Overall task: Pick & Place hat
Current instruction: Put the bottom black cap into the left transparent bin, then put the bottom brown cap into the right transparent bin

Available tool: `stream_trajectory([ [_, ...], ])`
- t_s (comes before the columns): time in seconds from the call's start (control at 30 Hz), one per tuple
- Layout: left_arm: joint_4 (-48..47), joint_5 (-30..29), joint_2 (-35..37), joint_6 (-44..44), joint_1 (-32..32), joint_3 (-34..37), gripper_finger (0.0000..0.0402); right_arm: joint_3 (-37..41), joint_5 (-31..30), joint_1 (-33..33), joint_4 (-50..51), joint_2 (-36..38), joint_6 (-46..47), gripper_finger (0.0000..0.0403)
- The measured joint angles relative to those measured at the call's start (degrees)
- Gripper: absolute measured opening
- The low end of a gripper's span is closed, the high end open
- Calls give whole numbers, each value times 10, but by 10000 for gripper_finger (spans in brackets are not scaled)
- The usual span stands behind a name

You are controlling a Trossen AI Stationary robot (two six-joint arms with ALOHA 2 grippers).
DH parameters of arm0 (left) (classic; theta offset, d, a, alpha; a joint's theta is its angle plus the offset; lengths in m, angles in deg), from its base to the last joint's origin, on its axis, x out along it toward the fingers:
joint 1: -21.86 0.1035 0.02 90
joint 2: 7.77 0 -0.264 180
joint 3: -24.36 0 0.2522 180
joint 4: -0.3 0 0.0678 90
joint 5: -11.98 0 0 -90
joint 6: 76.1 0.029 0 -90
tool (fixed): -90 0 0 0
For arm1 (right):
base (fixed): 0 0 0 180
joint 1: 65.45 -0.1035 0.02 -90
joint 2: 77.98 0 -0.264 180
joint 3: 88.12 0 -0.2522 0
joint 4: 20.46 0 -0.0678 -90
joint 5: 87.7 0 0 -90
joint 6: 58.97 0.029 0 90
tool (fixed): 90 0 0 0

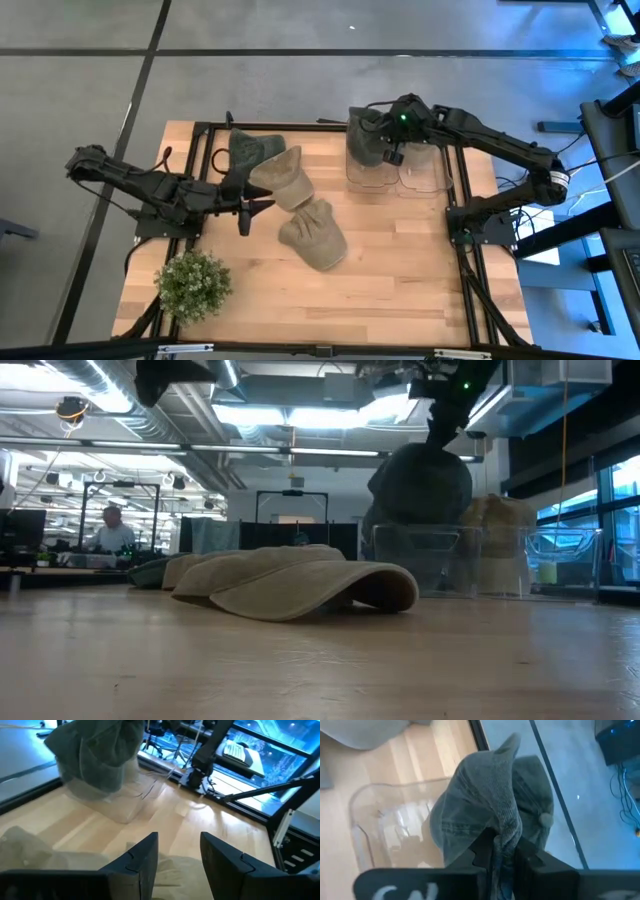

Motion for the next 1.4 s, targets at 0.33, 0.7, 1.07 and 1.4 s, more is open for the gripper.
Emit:
stream_trajectory([
  [0.33, 2, 0, 11, -2, 27, 21, 141, 55, 0, 25, -97, 0, -20, 58],
  [0.7, 2, 0, 10, -2, 30, 21, 141, 126, -5, 33, -188, 0, -53, 71],
  [1.07, 2, 0, 9, -2, 30, 21, 141, 113, -61, 33, -201, 0, -50, 186],
  [1.4, 42, 10, -42, -2, 30, 21, 141, 46, -125, 32, -225, 0, -50, 262],
])
